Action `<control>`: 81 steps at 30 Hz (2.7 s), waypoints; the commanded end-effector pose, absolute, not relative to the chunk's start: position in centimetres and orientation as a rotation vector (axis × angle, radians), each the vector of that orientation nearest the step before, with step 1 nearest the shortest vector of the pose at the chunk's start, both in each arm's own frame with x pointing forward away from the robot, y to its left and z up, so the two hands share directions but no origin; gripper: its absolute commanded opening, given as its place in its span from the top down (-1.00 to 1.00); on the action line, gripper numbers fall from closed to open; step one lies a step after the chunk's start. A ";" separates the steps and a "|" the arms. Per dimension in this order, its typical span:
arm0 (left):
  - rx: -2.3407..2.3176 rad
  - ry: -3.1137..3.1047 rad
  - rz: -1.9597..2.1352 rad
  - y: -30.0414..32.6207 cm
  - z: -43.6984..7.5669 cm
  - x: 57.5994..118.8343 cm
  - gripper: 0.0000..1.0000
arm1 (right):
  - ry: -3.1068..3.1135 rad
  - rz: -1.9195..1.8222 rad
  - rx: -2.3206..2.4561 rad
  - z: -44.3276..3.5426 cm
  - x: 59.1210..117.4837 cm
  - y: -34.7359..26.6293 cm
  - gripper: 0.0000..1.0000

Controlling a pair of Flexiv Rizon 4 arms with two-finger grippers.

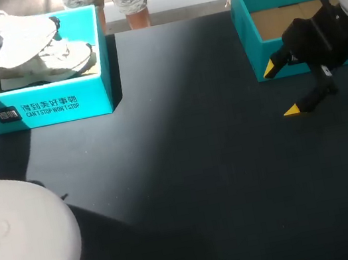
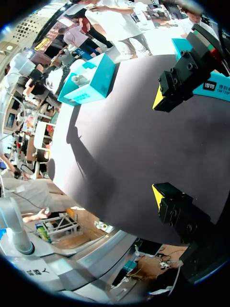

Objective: Take the shoe out of the shoebox, open the shoe tongue, remove and reinsert the insole, then place the shoe into the shoebox

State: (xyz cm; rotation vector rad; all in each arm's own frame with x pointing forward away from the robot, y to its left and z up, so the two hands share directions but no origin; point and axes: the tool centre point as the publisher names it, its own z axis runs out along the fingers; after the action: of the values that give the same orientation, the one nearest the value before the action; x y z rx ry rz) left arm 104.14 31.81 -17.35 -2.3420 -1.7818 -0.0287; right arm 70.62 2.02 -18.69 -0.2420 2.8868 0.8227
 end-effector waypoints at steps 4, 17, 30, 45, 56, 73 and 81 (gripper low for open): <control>-2.345 -1.781 -0.042 31.7 -17.2 103.7 1.00 | 2.890 0.821 -0.243 -18.8 70.7 2.1 -1.00; -2.316 -1.768 -0.233 28.9 -15.4 100.5 1.00 | 2.890 0.821 -0.243 -18.8 70.7 2.1 -1.00; -2.192 -1.829 -0.401 21.4 -14.1 95.3 1.00 | 2.890 0.821 -0.243 -18.8 70.7 2.1 -1.00; -2.279 -1.773 -0.272 12.4 -15.1 86.3 1.00 | 2.890 0.821 -0.243 -18.8 70.7 2.1 -1.00; -2.382 -1.618 -0.110 5.1 -16.7 80.3 1.00 | 2.890 0.821 -0.243 -18.8 70.7 2.1 -1.00; -2.436 -1.561 -0.071 3.2 -16.8 78.8 1.00 | 2.890 0.821 -0.243 -18.8 70.7 2.1 -1.00; -2.436 -1.561 -0.071 3.2 -16.8 78.8 1.00 | 2.890 0.821 -0.243 -18.8 70.7 2.1 -1.00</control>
State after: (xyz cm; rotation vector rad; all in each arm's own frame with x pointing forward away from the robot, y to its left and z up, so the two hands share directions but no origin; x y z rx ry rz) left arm 78.81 3.14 -16.96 -2.4360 -1.5614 -0.0698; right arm 70.62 2.02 -18.69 -0.2420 2.8868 0.8227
